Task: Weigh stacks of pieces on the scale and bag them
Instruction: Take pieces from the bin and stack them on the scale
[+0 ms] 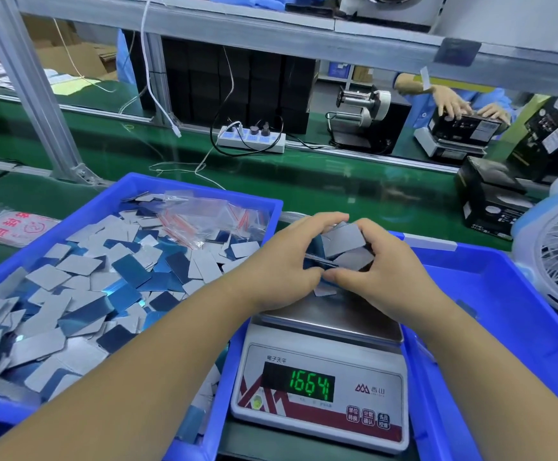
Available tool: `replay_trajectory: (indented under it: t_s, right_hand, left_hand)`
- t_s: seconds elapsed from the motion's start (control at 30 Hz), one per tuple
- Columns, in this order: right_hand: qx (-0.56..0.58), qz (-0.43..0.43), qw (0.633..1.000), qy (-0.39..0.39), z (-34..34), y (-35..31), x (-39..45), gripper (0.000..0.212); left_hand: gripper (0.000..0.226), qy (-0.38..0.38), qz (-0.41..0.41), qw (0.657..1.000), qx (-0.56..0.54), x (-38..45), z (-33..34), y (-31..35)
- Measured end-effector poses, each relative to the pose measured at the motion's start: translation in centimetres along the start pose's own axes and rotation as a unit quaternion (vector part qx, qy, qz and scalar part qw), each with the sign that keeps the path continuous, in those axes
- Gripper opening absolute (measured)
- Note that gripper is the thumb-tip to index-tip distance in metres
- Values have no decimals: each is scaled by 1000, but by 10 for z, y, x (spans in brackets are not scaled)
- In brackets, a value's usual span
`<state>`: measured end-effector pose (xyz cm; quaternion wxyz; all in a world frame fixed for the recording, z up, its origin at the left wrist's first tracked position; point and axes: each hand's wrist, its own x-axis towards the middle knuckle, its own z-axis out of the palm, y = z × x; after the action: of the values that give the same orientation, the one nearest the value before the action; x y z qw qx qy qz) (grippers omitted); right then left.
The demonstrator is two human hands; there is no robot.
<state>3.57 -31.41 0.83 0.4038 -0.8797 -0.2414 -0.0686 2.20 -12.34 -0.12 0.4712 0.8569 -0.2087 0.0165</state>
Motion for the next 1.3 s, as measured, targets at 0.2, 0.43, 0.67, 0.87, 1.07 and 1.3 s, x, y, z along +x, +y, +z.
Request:
replay_trajectory:
  t_s: [0.2,0.43,0.67,0.87,1.07,1.3]
  right_hand:
    - [-23,6,999,-45,1,3,-2,37]
    - [-35,-19,999,-4,8,3,-3,37]
    - [-68,-12,997,-23,7,8,-3,22]
    - [-58,-14,998,-14,8,6,-4,19]
    - [-62,-18,998,-10,8,6,-4,28]
    - [-49,-37,998,-13,4,0,-4,28]
  left_hand:
    - [85,-27,-9,1000,11,-3,-1,-3]
    - [93,-9,41,999,6,-3,7,6]
    - [82,-7,29,999,42,-3,-2,-4]
    - [23,123,-6,991,-50,2,-12,-5]
    - [21,106,-59,989,-87,0,-36,-11]
    - [24,78,-126,988,-31,-5,-56,-21]
